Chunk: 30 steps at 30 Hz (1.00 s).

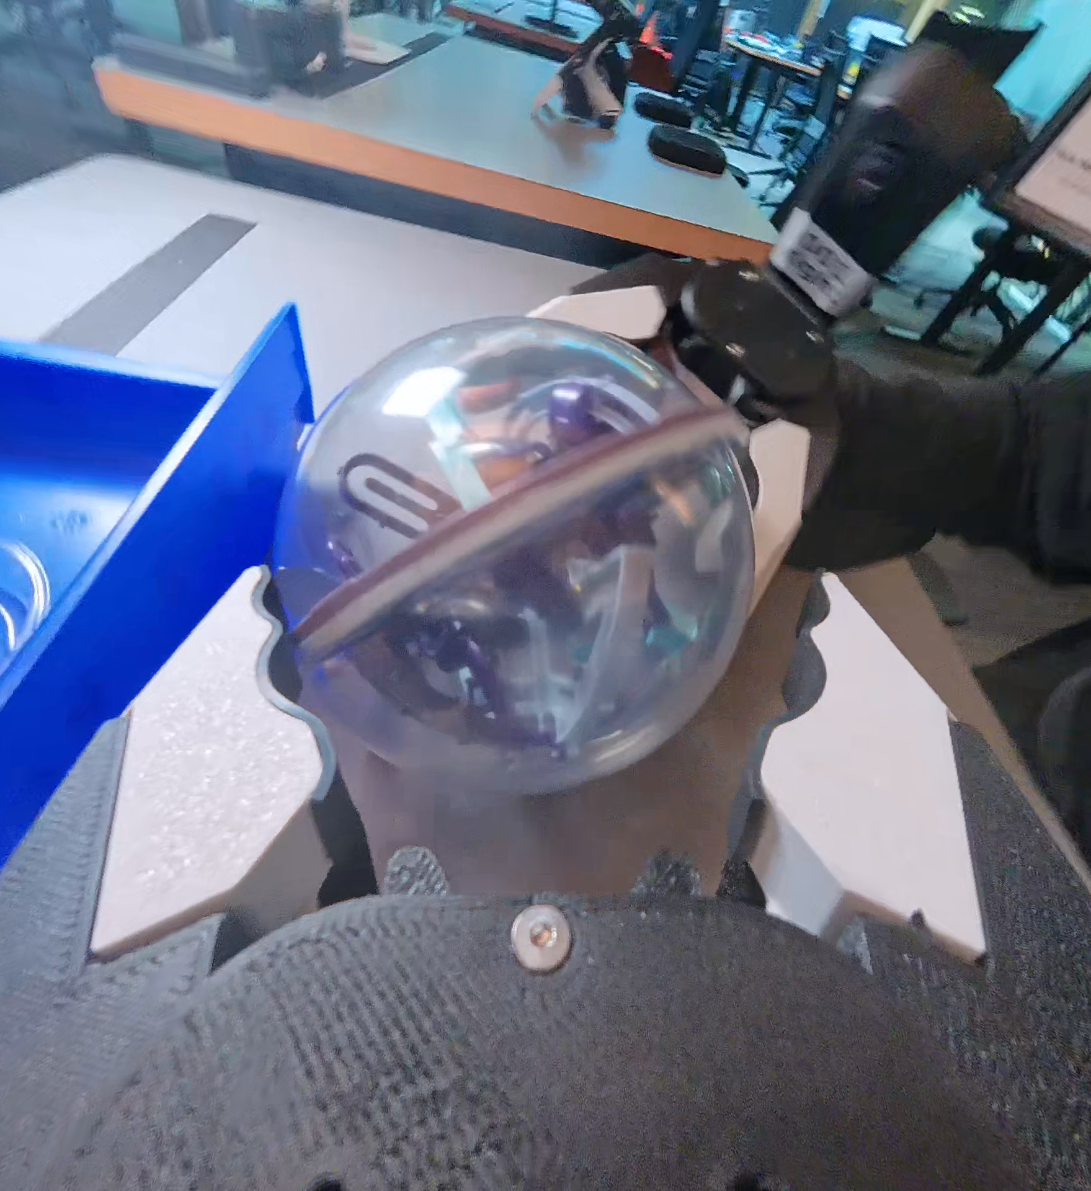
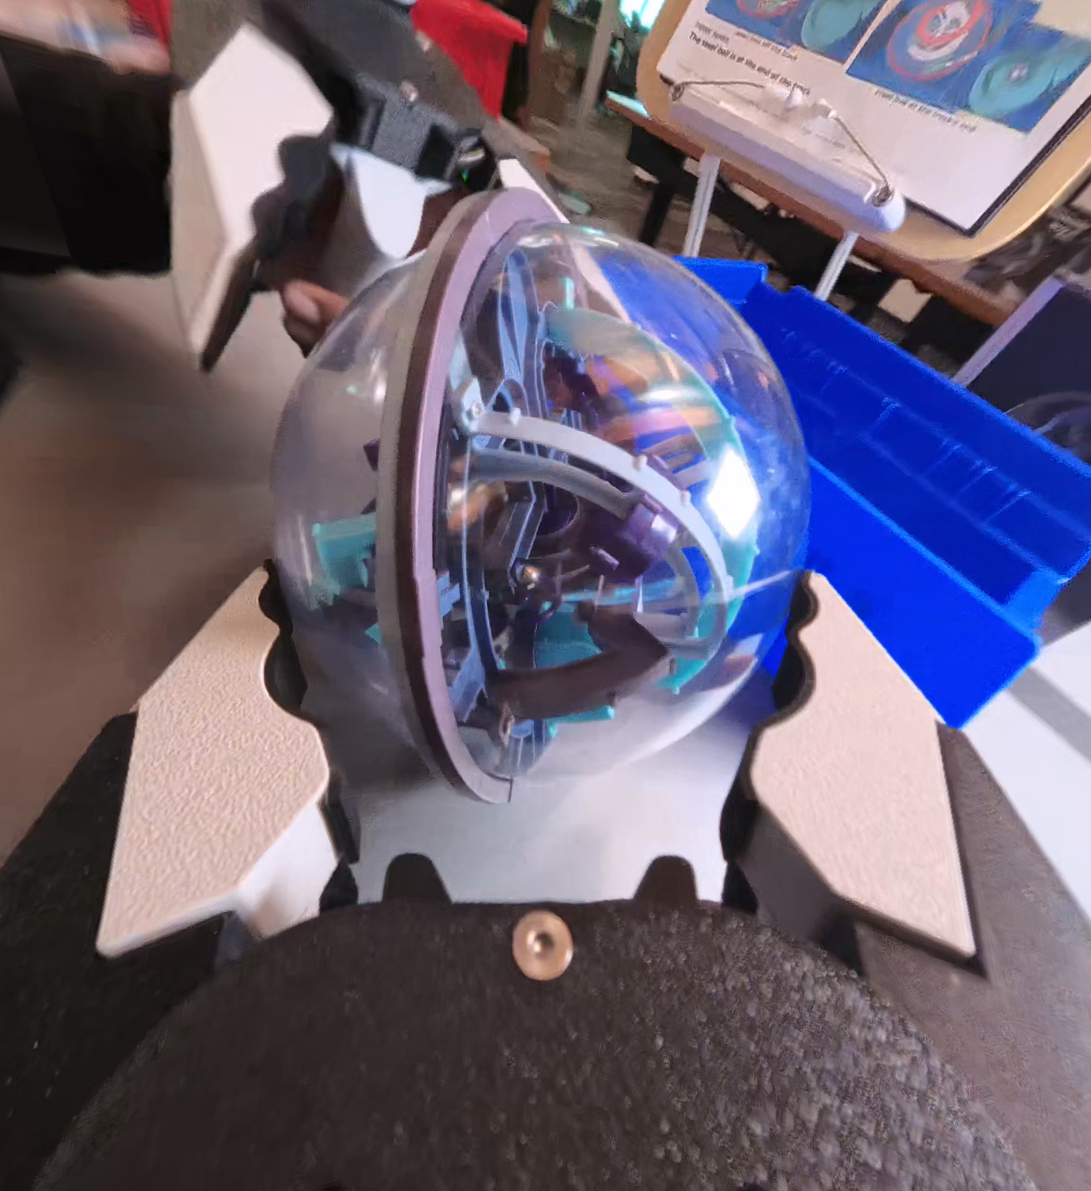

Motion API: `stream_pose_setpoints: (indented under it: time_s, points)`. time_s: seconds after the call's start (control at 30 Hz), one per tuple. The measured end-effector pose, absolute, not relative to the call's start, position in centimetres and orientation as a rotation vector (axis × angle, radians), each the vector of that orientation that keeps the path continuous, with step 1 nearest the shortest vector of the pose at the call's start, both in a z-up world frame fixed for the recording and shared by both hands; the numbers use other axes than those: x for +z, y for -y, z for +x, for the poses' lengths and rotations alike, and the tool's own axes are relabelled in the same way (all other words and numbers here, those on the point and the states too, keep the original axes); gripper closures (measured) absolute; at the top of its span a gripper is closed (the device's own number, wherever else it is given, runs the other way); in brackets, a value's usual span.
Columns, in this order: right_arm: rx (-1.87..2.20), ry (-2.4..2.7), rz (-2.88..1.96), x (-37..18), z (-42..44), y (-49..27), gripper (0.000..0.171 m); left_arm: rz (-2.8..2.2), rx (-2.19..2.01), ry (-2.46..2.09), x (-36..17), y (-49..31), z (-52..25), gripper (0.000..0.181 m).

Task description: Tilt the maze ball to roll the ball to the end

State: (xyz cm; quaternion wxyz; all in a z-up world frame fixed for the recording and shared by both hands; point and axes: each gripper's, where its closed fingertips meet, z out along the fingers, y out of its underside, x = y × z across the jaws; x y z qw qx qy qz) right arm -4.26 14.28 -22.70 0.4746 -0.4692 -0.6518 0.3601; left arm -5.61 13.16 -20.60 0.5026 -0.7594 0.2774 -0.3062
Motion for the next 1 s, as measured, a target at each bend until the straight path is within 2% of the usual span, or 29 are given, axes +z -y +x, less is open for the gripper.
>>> stream_pose_setpoints:
  time_s: [0.13, 0.23, 0.3, 0.47, 0.67, 1.0]
  points:
    - [1.097, 1.551, -1.199, -22.4, -4.0, -14.5, 0.025, -1.679, -0.601, -0.871, -21.7, -12.6, -5.7, 0.028]
    - [1.241, 1.522, -1.233, -22.2, -3.9, -14.3, 0.027, -1.588, -0.612, -0.862, -22.5, -13.0, -6.3, 0.039]
    - [1.309, 1.513, -1.255, -22.4, -3.8, -14.2, 0.026, -1.589, -0.679, -0.829, -22.7, -13.2, -5.8, 0.034]
    - [1.381, 1.543, -1.310, -23.4, -3.7, -13.7, 0.024, -1.573, -0.670, -0.808, -21.7, -12.9, -5.5, 0.034]
    - [1.136, 1.598, -1.298, -23.2, -3.0, -14.4, 0.028, -1.597, -0.696, -0.734, -21.3, -13.1, -5.8, 0.035]
    - [0.952, 1.654, -1.193, -24.2, -3.3, -13.8, 0.023, -1.501, -0.519, -0.825, -22.1, -12.2, -5.5, 0.036]
